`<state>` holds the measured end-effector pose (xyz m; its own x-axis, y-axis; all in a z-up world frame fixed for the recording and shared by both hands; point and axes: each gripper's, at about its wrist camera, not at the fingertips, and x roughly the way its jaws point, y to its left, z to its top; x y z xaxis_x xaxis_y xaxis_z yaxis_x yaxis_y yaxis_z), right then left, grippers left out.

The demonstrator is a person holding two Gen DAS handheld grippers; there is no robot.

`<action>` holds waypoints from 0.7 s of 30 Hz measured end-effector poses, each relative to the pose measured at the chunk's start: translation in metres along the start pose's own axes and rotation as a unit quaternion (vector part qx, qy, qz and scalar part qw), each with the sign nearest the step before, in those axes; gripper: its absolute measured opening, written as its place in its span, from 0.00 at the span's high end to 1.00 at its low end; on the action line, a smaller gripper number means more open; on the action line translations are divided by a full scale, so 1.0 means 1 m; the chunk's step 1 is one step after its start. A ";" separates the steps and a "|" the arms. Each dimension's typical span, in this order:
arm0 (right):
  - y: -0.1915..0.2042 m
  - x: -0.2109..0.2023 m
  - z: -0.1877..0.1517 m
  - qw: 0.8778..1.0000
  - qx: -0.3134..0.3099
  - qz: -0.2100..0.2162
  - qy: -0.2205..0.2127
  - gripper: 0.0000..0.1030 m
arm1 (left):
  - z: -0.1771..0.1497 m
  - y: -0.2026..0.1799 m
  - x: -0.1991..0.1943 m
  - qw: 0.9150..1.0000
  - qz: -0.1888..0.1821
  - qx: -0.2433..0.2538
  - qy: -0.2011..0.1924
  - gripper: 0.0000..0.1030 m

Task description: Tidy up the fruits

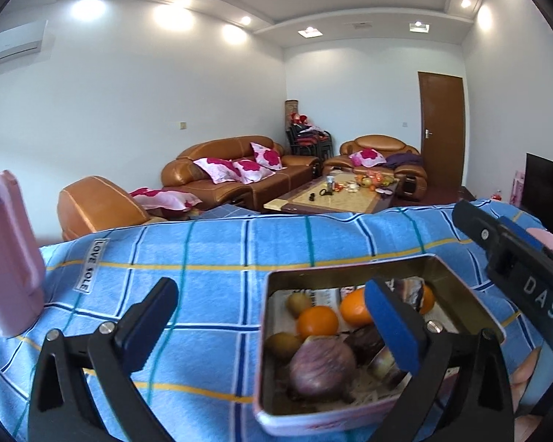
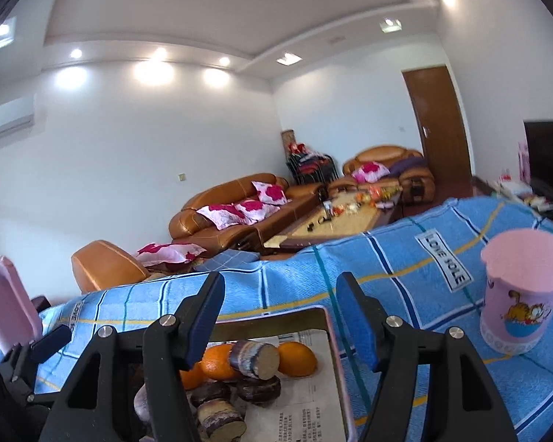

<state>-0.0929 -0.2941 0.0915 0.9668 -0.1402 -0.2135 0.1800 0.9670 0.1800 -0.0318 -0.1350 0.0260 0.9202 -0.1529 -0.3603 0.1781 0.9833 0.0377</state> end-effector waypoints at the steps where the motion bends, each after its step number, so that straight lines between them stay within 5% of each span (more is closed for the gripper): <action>1: 0.004 -0.004 -0.001 1.000 -0.009 0.000 -0.003 0.37 | 0.000 0.003 -0.003 1.000 0.003 -0.001 -0.003 0.00; 14: 0.048 -0.053 -0.009 0.992 -0.101 -0.027 -0.073 0.37 | -0.011 0.022 -0.029 1.000 0.017 -0.007 -0.022 0.00; 21: 0.037 -0.075 -0.009 0.990 -0.081 -0.034 -0.112 0.37 | -0.014 0.023 -0.036 0.999 0.023 -0.011 -0.028 0.00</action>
<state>-0.1599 -0.2457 0.1060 0.9726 -0.2326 0.0008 0.2325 0.9725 0.0133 -0.0661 -0.1059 0.0269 0.9451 -0.1126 -0.3069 0.1284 0.9912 0.0315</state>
